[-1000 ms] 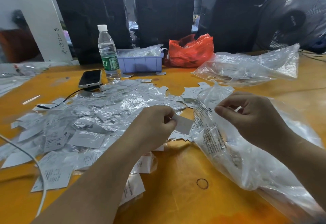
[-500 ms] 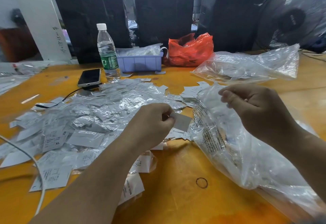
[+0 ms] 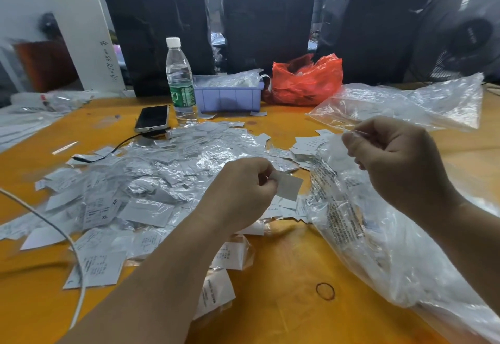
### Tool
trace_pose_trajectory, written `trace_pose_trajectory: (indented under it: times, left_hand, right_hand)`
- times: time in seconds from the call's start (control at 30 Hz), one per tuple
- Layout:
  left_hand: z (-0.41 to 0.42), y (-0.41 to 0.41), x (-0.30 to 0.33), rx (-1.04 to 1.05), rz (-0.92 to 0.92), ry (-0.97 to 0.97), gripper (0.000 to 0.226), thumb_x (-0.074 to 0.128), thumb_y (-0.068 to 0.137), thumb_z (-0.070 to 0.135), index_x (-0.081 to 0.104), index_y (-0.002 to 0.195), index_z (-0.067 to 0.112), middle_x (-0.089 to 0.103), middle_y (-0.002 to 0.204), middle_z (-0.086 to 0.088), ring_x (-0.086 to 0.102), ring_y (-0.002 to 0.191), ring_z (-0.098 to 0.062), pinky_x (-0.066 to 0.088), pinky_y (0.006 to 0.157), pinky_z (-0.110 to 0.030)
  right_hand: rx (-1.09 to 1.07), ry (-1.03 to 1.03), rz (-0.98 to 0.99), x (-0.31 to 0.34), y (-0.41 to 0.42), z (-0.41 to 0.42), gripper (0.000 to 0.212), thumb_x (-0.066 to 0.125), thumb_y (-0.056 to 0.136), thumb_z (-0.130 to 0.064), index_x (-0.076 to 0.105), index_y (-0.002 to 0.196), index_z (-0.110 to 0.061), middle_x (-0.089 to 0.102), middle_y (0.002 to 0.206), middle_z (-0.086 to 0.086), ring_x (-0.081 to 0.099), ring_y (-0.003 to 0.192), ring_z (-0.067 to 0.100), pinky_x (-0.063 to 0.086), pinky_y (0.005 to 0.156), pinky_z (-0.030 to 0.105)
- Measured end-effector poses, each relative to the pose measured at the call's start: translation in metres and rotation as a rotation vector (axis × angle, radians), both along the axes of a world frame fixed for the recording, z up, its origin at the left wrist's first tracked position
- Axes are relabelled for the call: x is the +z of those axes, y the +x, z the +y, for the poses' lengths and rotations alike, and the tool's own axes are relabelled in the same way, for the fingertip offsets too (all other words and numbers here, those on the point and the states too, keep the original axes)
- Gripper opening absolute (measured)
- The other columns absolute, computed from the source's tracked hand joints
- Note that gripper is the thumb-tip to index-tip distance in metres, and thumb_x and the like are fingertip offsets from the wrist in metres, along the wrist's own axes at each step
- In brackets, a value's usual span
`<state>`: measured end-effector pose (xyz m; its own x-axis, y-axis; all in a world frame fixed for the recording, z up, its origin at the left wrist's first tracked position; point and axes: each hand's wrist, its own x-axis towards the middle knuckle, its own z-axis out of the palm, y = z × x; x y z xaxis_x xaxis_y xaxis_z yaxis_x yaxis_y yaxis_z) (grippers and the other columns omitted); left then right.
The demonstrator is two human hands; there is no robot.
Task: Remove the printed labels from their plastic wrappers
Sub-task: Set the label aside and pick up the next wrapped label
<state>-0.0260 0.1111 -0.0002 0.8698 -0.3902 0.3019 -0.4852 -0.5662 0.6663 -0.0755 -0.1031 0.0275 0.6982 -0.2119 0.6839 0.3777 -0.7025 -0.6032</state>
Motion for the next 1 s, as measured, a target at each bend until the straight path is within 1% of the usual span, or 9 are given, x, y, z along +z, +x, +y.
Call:
trace_pose_trajectory:
  times: [0.1, 0.23, 0.33, 0.53, 0.67, 0.8, 0.9, 0.97, 1.0]
  left_hand:
    - [0.0, 0.0, 0.002, 0.025, -0.01, -0.013, 0.015, 0.056, 0.094, 0.022, 0.066, 0.083, 0.022, 0.062, 0.075, 0.007, 0.057, 0.067, -0.014, 0.046, 0.057, -0.029]
    - [0.002, 0.0, 0.004, 0.059, -0.014, -0.034, 0.015, 0.055, 0.093, 0.02, 0.065, 0.082, 0.022, 0.057, 0.069, 0.011, 0.05, 0.059, -0.007, 0.038, 0.053, -0.021]
    - [0.004, 0.001, 0.006, 0.086, -0.008, -0.063, 0.016, 0.051, 0.091, 0.018, 0.065, 0.084, 0.02, 0.055, 0.066, 0.009, 0.046, 0.055, -0.007, 0.036, 0.048, -0.02]
    - [0.004, 0.002, 0.008, 0.063, 0.057, -0.169, 0.018, 0.05, 0.09, 0.017, 0.063, 0.078, 0.019, 0.052, 0.064, 0.008, 0.042, 0.049, -0.007, 0.032, 0.04, -0.015]
    - [0.005, 0.003, 0.007, 0.064, 0.113, -0.196, 0.02, 0.051, 0.09, 0.017, 0.059, 0.072, 0.021, 0.046, 0.057, 0.01, 0.042, 0.047, -0.004, 0.03, 0.04, -0.013]
    - [0.005, 0.005, 0.006, 0.057, 0.17, -0.216, 0.015, 0.053, 0.089, 0.019, 0.062, 0.082, 0.011, 0.048, 0.059, 0.011, 0.039, 0.05, -0.005, 0.034, 0.048, -0.021]
    - [0.005, 0.005, 0.007, 0.037, 0.253, -0.287, 0.013, 0.055, 0.091, 0.016, 0.063, 0.088, 0.007, 0.053, 0.072, -0.001, 0.043, 0.06, -0.015, 0.04, 0.058, -0.033]
    - [0.005, 0.005, 0.009, 0.025, 0.295, -0.329, 0.012, 0.055, 0.093, 0.015, 0.064, 0.09, 0.008, 0.048, 0.074, -0.006, 0.042, 0.062, -0.017, 0.039, 0.06, -0.036]
    - [0.005, 0.005, 0.009, 0.022, 0.302, -0.344, 0.012, 0.056, 0.094, 0.016, 0.065, 0.089, 0.011, 0.046, 0.074, -0.007, 0.041, 0.063, -0.017, 0.04, 0.061, -0.036]
  right_hand:
    - [0.073, 0.1, 0.032, 0.003, 0.009, 0.007, 0.02, 0.068, 0.09, -0.021, 0.064, 0.073, -0.013, 0.061, 0.063, 0.016, 0.059, 0.06, 0.034, 0.055, 0.056, 0.049]
    - [0.177, 0.276, 0.135, 0.001, 0.023, 0.016, 0.015, 0.064, 0.093, -0.016, 0.063, 0.079, -0.01, 0.07, 0.072, 0.009, 0.066, 0.06, 0.017, 0.06, 0.057, 0.038]
    - [0.262, 0.346, 0.254, 0.003, 0.033, 0.025, 0.012, 0.057, 0.096, -0.009, 0.062, 0.085, -0.01, 0.072, 0.072, 0.005, 0.068, 0.063, 0.019, 0.06, 0.058, 0.034]
    - [0.483, 0.548, 0.475, 0.004, 0.047, 0.048, 0.017, 0.049, 0.097, 0.0, 0.062, 0.09, -0.009, 0.067, 0.063, 0.006, 0.059, 0.053, 0.016, 0.053, 0.049, 0.026]
    - [0.56, 0.613, 0.545, -0.006, 0.052, 0.057, 0.02, 0.047, 0.097, 0.001, 0.063, 0.091, -0.009, 0.053, 0.059, 0.006, 0.046, 0.049, 0.014, 0.043, 0.046, 0.024]
    - [0.527, 0.672, 0.561, -0.013, 0.055, 0.058, 0.026, 0.048, 0.097, 0.0, 0.068, 0.084, -0.011, 0.045, 0.066, 0.01, 0.042, 0.05, 0.016, 0.042, 0.043, 0.023]
    - [0.564, 0.725, 0.559, -0.016, 0.054, 0.053, 0.024, 0.049, 0.093, 0.001, 0.069, 0.086, -0.009, 0.043, 0.064, 0.009, 0.038, 0.051, 0.018, 0.042, 0.041, 0.024]
    - [0.623, 0.739, 0.593, -0.018, 0.052, 0.051, 0.015, 0.057, 0.083, -0.002, 0.067, 0.092, -0.007, 0.045, 0.061, 0.006, 0.04, 0.048, 0.016, 0.043, 0.041, 0.025]
    - [0.654, 0.746, 0.616, -0.019, 0.052, 0.051, 0.021, 0.06, 0.075, -0.003, 0.066, 0.095, -0.007, 0.048, 0.06, 0.003, 0.041, 0.046, 0.014, 0.043, 0.042, 0.026]
